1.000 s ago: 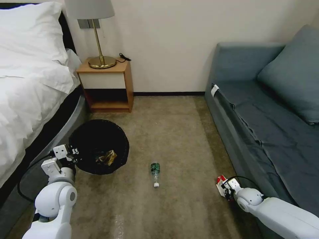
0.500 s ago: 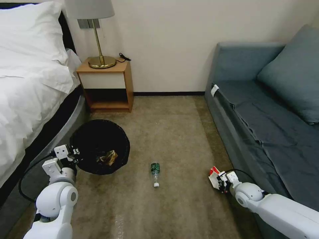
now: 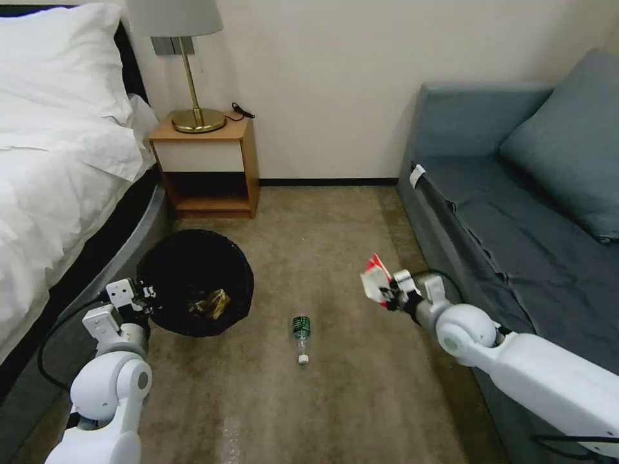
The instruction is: Pick up the trash bin, then pick up the garbage on the floor and place it into the trash bin.
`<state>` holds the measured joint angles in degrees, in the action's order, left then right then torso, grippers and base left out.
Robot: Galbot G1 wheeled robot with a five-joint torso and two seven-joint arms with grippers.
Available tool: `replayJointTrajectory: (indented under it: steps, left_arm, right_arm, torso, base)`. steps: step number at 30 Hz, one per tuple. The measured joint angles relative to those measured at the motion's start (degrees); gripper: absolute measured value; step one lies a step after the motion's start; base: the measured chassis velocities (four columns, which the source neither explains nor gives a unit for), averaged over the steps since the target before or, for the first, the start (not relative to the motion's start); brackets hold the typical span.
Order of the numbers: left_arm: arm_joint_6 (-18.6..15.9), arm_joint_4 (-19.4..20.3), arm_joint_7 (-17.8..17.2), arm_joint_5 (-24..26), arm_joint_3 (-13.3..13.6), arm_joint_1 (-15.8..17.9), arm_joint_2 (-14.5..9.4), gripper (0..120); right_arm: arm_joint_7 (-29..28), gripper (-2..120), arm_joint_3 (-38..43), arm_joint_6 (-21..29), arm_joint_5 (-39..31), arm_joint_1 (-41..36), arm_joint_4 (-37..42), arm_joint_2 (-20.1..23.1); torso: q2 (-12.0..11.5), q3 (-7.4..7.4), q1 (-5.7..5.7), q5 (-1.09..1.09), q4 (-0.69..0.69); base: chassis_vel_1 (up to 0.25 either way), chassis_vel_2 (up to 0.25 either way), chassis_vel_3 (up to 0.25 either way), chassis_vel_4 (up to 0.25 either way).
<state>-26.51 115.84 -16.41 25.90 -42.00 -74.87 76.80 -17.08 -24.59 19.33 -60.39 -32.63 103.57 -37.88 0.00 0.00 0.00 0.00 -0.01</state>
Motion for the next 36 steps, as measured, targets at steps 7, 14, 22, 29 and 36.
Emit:
replayJointTrajectory:
  steps: [7, 14, 22, 29, 36]
  left_arm:
    - [-0.2, 0.2, 0.0, 0.0, 0.5, -0.3, 0.1, 5]
    - [-0.8, 1.0, -0.1, -0.3, 1.2, -0.5, 0.4, 5]
    - [-1.5, 2.0, -0.3, -0.3, 1.4, -0.7, 0.5, 5]
    - [-1.6, 2.7, -0.4, -0.2, 1.5, -1.4, 0.8, 5]
    - [-1.7, 3.6, -0.4, -0.1, 1.4, -1.9, 0.6, 5]
  right_arm:
    - [-1.1, 0, -5.0, -3.7, -3.6, 6.5, 3.9, -4.3]
    - [-5.5, 0, -14.5, -6.2, -10.9, 21.8, 5.7, -13.3]
    - [-9.1, 0, -21.4, -6.2, -16.0, 26.1, 5.5, -21.2]
    - [-9.9, 0, -28.7, -6.7, -13.9, 25.8, -0.3, -30.9]
    - [-10.9, 0, -32.2, -6.4, -12.0, 26.3, -6.1, -34.8]
  torso:
    - [0.0, 0.00, 0.00, -0.01, 0.00]
    - [0.0, 0.00, 0.00, -0.02, 0.03]
    - [0.0, 0.00, 0.00, -0.02, 0.00]
    - [0.0, 0.00, 0.00, -0.02, 0.02]
    - [0.0, 0.00, 0.00, -0.01, 0.01]
  base:
    - [0.000, 0.000, 0.000, 0.000]
    - [0.000, 0.000, 0.000, 0.000]
    - [0.000, 0.000, 0.000, 0.000]
    - [0.000, 0.000, 0.000, 0.000]
    - [0.000, 0.000, 0.000, 0.000]
